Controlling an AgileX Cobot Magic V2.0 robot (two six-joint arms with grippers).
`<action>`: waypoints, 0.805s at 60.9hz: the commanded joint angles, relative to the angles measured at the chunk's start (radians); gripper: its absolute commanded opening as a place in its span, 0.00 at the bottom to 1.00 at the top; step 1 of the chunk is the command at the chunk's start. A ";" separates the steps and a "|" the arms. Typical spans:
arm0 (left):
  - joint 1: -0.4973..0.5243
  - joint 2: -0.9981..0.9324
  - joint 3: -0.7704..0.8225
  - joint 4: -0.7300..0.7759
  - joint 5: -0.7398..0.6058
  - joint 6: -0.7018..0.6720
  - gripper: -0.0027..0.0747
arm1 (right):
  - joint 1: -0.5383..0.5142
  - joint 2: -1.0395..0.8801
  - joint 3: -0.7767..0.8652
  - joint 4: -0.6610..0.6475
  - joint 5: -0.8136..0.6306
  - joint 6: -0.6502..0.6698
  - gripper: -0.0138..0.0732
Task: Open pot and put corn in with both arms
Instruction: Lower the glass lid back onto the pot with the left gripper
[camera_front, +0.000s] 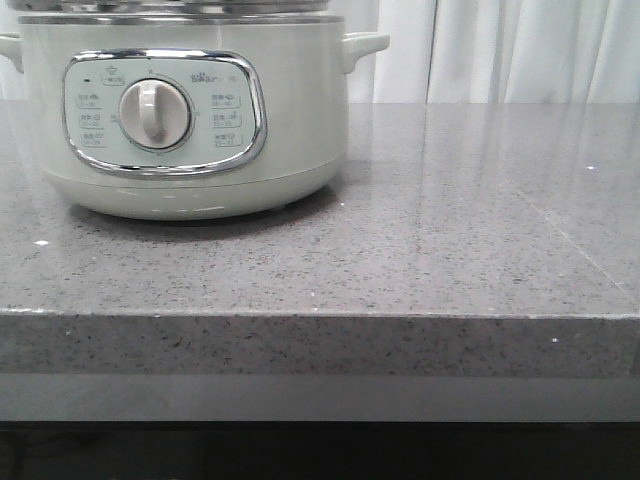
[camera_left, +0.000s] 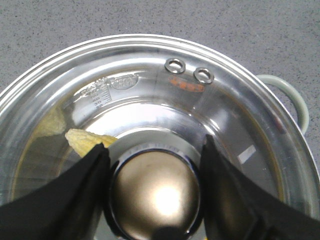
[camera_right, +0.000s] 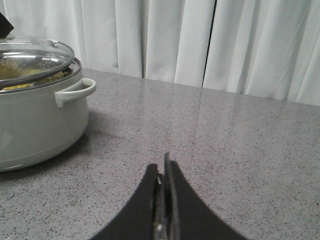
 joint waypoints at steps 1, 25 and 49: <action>-0.004 -0.041 -0.045 -0.015 -0.112 -0.008 0.29 | 0.002 0.005 -0.025 -0.007 -0.076 -0.006 0.08; -0.004 -0.028 -0.045 -0.011 -0.141 -0.008 0.29 | 0.002 0.005 -0.025 -0.007 -0.076 -0.006 0.08; -0.004 -0.028 -0.045 -0.011 -0.141 -0.008 0.29 | 0.002 0.005 -0.025 -0.007 -0.076 -0.006 0.08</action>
